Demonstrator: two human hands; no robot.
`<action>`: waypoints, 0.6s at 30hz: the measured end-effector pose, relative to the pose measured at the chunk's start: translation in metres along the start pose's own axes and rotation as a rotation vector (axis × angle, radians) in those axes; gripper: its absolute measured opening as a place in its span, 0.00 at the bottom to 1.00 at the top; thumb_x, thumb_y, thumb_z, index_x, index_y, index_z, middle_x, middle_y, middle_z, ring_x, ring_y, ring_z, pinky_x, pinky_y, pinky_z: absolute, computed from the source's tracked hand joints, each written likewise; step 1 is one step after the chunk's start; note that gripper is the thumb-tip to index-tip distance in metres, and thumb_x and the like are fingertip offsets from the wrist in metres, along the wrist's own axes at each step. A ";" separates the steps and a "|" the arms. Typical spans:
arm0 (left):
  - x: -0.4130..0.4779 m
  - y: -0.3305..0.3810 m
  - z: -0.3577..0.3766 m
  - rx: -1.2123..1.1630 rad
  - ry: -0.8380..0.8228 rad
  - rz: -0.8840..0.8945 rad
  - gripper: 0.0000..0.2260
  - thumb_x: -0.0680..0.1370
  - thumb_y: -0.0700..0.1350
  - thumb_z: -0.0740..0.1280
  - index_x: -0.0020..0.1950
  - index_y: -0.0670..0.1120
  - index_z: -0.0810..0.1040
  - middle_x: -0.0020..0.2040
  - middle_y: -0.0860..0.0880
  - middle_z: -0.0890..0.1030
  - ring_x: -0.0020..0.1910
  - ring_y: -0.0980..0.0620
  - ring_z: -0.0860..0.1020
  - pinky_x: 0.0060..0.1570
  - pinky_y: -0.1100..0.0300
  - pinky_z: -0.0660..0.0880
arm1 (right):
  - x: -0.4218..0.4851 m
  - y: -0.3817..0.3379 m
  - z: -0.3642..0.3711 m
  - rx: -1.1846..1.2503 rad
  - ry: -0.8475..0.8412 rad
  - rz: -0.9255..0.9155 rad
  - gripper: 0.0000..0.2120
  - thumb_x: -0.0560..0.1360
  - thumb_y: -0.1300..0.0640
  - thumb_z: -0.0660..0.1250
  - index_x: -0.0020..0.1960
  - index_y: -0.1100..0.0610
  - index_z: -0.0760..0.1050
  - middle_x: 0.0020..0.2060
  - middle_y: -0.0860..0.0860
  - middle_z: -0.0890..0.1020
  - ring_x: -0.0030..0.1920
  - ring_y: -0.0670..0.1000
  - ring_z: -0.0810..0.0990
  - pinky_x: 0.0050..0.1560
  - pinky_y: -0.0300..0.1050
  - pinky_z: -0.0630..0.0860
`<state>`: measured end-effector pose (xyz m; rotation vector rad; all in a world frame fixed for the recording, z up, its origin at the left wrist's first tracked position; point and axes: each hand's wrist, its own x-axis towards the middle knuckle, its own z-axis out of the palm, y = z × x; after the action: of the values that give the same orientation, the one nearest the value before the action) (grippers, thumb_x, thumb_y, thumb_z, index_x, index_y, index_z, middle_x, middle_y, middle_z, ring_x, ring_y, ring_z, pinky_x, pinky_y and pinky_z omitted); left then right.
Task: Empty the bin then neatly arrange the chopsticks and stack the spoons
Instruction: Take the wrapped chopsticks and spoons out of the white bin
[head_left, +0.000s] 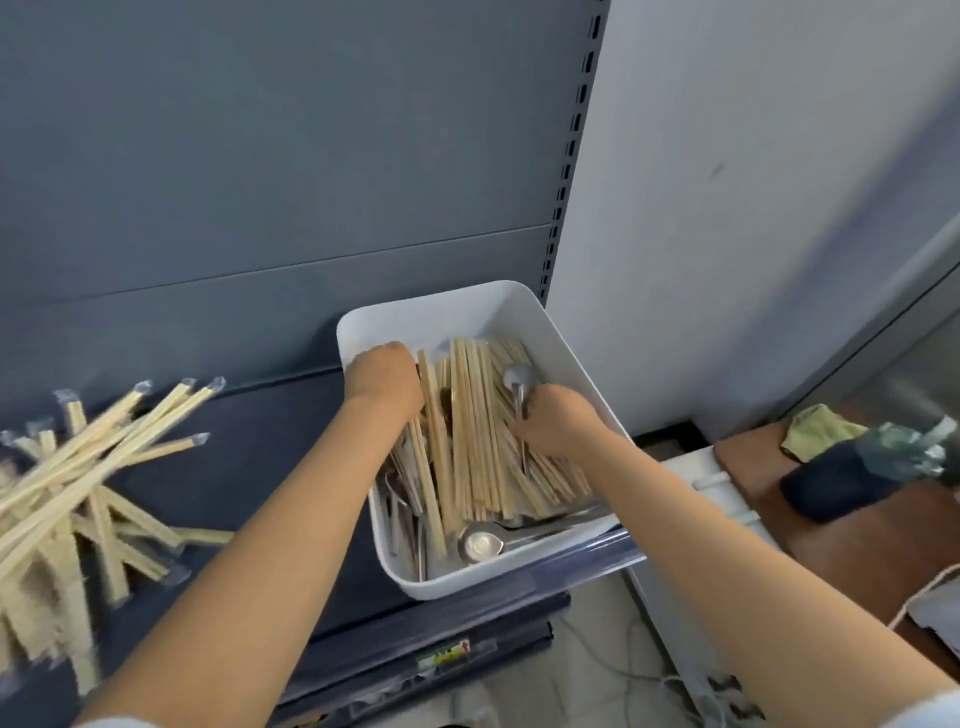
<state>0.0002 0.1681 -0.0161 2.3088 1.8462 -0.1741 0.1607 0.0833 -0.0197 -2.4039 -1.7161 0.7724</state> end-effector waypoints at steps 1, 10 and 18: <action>0.004 0.000 -0.001 0.013 -0.031 0.000 0.12 0.76 0.35 0.61 0.60 0.38 0.71 0.56 0.41 0.77 0.52 0.43 0.76 0.41 0.57 0.69 | 0.010 0.002 0.002 -0.011 0.009 0.017 0.08 0.77 0.56 0.64 0.53 0.59 0.74 0.40 0.52 0.78 0.47 0.56 0.78 0.40 0.41 0.67; 0.008 -0.012 -0.005 -0.170 -0.460 0.092 0.44 0.69 0.39 0.72 0.77 0.49 0.48 0.51 0.44 0.74 0.49 0.46 0.76 0.47 0.50 0.78 | 0.060 -0.007 0.013 0.120 0.060 -0.034 0.08 0.76 0.58 0.62 0.38 0.56 0.68 0.30 0.48 0.71 0.38 0.56 0.75 0.27 0.41 0.62; -0.007 -0.002 -0.001 -0.190 -0.399 0.070 0.48 0.71 0.31 0.68 0.77 0.54 0.39 0.54 0.43 0.71 0.46 0.41 0.78 0.34 0.54 0.73 | 0.069 -0.022 0.004 0.380 0.114 -0.279 0.10 0.81 0.56 0.56 0.45 0.61 0.70 0.33 0.52 0.75 0.30 0.54 0.75 0.31 0.46 0.72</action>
<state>-0.0029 0.1621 -0.0134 2.0283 1.5145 -0.3987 0.1568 0.1530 -0.0399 -1.8765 -1.6375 0.8154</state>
